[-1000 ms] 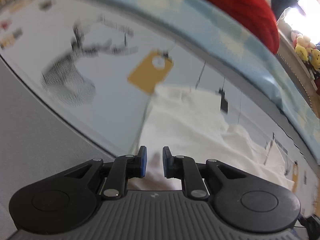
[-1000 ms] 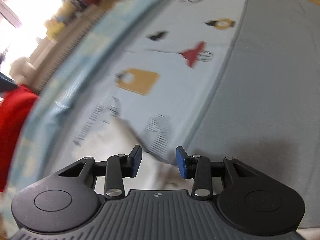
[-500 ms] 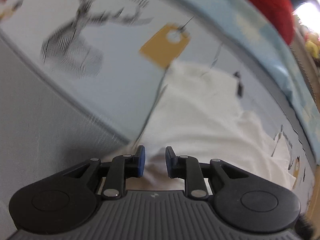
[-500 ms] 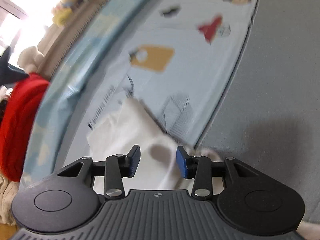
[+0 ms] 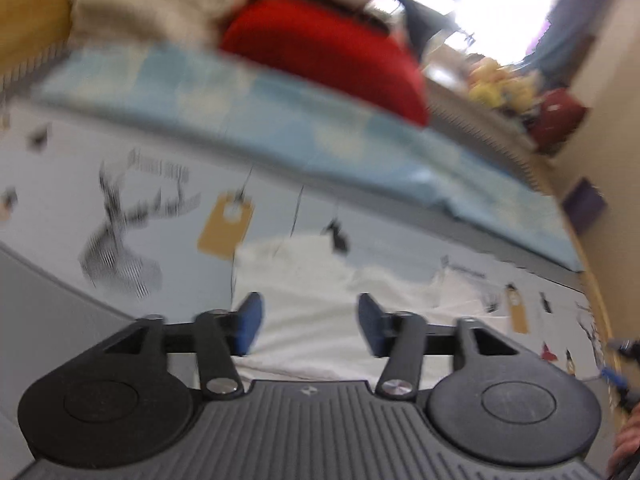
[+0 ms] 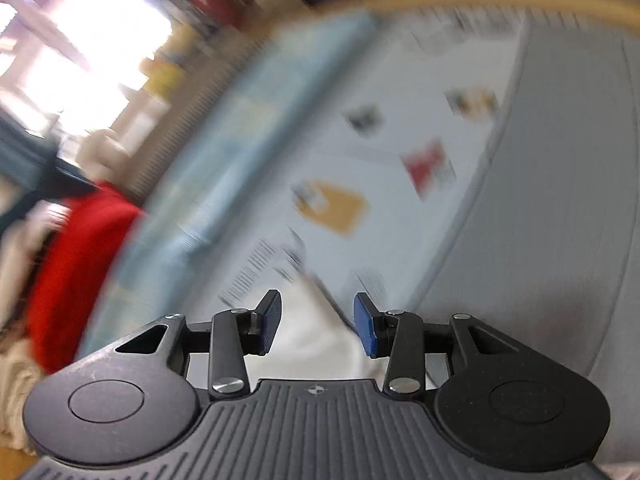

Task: Fold small clothes

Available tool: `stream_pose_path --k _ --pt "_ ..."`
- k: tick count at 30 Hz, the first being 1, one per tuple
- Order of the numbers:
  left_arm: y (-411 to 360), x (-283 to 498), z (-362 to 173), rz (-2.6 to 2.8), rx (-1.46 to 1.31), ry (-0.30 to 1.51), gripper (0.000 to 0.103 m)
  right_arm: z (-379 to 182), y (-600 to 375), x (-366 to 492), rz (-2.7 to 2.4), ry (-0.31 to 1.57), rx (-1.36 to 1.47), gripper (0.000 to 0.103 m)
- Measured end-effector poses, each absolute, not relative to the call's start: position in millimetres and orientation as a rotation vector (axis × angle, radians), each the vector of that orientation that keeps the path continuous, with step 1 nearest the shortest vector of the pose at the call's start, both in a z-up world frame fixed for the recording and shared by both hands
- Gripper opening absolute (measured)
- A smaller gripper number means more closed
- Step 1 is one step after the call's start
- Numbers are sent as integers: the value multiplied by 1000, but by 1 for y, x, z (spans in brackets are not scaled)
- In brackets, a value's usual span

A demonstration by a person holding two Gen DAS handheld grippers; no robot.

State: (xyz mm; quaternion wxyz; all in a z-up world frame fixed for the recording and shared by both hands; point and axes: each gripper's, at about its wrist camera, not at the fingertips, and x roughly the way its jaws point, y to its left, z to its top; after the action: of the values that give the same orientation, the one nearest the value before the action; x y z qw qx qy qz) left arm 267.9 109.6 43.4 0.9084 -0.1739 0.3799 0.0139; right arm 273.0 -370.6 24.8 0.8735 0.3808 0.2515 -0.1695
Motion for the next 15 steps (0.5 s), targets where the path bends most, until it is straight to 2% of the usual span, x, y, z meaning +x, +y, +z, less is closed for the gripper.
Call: stream_pose_path --k 3,5,7,12,15 --pt "96 212 75 -18 -248 699 67 68 -368 229 -289 418 664 48" --pt "89 173 80 -32 -191 654 78 86 -369 200 -205 397 598 51" --pt "84 131 73 -30 -154 622 78 94 -368 170 -108 413 521 53" --pt "82 49 21 -60 -143 604 78 72 -372 98 -46 492 296 53" --pt "84 27 -13 -16 -88 709 76 30 -375 67 -112 622 215 51"
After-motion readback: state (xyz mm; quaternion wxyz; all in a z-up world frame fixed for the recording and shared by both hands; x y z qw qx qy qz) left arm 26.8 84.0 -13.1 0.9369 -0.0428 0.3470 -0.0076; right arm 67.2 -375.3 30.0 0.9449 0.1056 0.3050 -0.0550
